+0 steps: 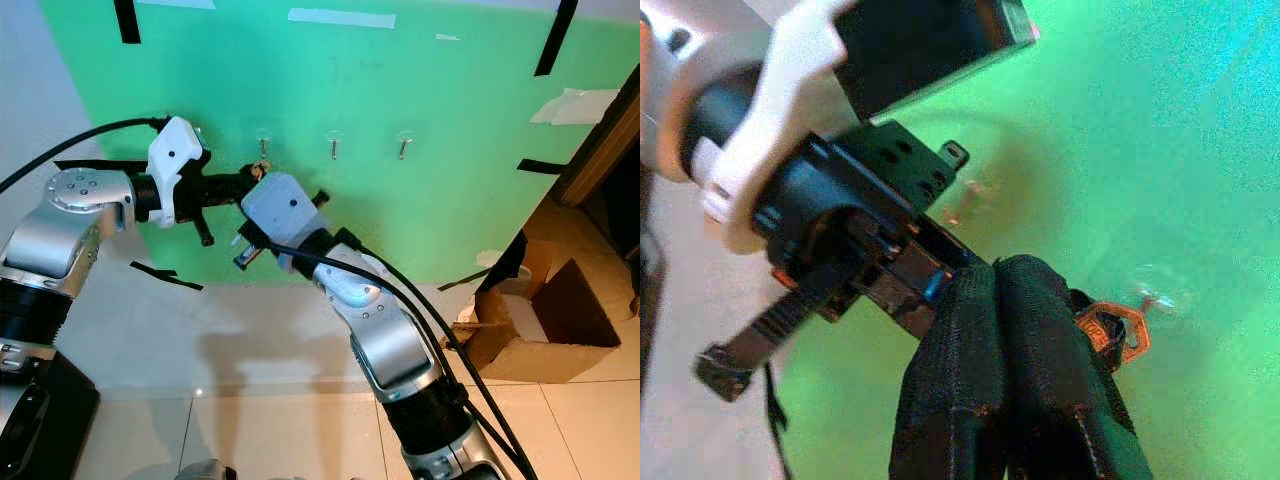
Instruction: Hang keys on a hook
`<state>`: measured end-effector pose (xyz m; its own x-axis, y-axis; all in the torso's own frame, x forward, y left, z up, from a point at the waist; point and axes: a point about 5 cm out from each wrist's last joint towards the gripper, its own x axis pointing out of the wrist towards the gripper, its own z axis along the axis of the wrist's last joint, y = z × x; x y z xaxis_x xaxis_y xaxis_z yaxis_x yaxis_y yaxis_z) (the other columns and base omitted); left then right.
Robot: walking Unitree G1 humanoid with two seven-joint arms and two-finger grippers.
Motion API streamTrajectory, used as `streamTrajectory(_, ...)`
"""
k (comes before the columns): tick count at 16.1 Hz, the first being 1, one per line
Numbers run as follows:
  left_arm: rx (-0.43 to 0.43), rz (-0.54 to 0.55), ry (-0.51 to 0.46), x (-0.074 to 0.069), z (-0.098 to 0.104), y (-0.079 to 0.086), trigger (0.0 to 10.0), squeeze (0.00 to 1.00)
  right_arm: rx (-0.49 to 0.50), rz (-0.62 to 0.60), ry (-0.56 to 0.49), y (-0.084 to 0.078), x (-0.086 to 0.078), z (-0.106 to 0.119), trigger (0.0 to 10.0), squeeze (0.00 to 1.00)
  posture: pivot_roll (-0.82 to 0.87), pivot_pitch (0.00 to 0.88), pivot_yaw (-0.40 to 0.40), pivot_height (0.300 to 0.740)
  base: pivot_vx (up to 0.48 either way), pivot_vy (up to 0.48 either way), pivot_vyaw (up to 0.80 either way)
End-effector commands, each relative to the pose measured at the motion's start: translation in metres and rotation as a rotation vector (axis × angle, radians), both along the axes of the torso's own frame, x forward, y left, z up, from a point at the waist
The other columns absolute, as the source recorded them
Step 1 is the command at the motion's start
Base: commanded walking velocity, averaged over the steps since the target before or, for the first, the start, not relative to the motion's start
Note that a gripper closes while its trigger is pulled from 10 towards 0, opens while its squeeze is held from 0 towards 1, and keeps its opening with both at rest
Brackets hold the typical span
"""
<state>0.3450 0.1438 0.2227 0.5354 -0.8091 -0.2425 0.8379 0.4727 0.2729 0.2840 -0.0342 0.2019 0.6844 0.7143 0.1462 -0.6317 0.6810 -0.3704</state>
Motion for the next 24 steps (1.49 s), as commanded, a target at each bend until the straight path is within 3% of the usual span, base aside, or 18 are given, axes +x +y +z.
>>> streamTrajectory(1, -0.012, -0.017, 0.003, -0.002, 0.002, -0.003, 10.0, 0.0, -0.014, -0.023, -0.036, -0.003, 0.004, 0.004, 10.0, 0.0, 0.05, 0.0, -0.044, 0.74, 0.0, 0.0, 0.0)
streamTrajectory(6, -0.015, -0.034, 0.014, -0.003, 0.002, -0.005, 10.0, 0.0, -0.071, -0.083, -0.099, -0.005, 0.009, 0.003, 10.0, 0.0, 0.04, 0.0, -0.038, 0.74, 0.0, 0.0, 0.0)
streamTrajectory(16, -0.006, -0.004, 0.025, -0.001, -0.001, -0.002, 10.0, 0.0, -0.013, -0.236, -0.157, -0.025, 0.021, 0.011, 10.0, 0.0, 0.04, 0.0, -0.041, 0.74, 0.0, 0.0, 0.0)
streamTrajectory(19, -0.008, 0.027, 0.028, 0.002, 0.0, -0.001, 10.0, 0.0, -0.022, -0.047, -0.11, -0.016, 0.007, 0.004, 10.0, 0.0, 0.04, 0.0, -0.044, 0.74, 0.0, 0.0, 0.0)
streamTrajectory(20, -0.011, 0.027, 0.028, 0.002, 0.0, -0.002, 10.0, 0.0, -0.027, -0.051, -0.111, -0.016, 0.006, 0.002, 10.0, 0.95, 0.04, 0.0, -0.044, 0.74, 0.0, 0.0, 0.0)
streamTrajectory(21, -0.024, 0.02, 0.03, 0.001, 0.002, -0.003, 10.0, 0.0, -0.058, -0.044, -0.118, -0.013, 0.005, -0.001, 10.0, 1.0, 0.04, 0.0, -0.044, 0.74, 0.0, 0.0, 0.0)
streamTrajectory(24, -0.031, 0.017, 0.036, 0.001, 0.002, -0.004, 10.0, 0.0, -0.173, -0.065, -0.189, -0.013, 0.007, -0.006, 10.0, 1.0, 0.04, 0.0, -0.044, 0.74, 0.0, 0.0, 0.0)
